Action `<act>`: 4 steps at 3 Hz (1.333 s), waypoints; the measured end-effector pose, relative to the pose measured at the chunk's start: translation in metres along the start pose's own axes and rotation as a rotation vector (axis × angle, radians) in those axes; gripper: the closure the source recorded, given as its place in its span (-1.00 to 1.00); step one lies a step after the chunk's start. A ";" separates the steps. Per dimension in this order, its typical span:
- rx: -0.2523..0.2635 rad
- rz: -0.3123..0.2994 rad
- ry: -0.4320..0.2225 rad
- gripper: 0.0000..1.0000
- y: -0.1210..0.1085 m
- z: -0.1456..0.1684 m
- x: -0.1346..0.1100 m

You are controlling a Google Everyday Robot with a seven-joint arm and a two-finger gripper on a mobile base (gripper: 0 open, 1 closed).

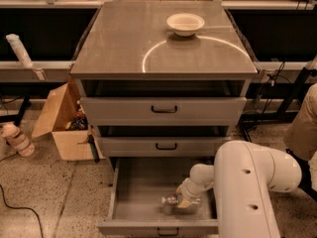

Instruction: Place water bottle into bottom drawer

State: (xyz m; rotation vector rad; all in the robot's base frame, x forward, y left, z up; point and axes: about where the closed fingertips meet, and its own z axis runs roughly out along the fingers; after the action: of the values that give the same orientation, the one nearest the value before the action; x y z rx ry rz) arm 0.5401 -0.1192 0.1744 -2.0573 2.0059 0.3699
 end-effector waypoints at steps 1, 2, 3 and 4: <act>0.000 0.000 0.000 0.16 0.000 0.000 0.000; 0.000 0.000 0.000 -0.30 0.000 0.000 0.000; 0.000 0.000 0.000 -0.77 0.000 0.000 0.000; 0.000 0.000 0.000 -1.00 0.000 0.000 0.000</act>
Offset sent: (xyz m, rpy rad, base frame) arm 0.0000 0.0000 0.0000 0.0000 0.0000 0.0000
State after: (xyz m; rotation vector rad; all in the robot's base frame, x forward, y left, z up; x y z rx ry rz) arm 0.5400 -0.1191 0.1743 -2.0574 2.0059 0.3702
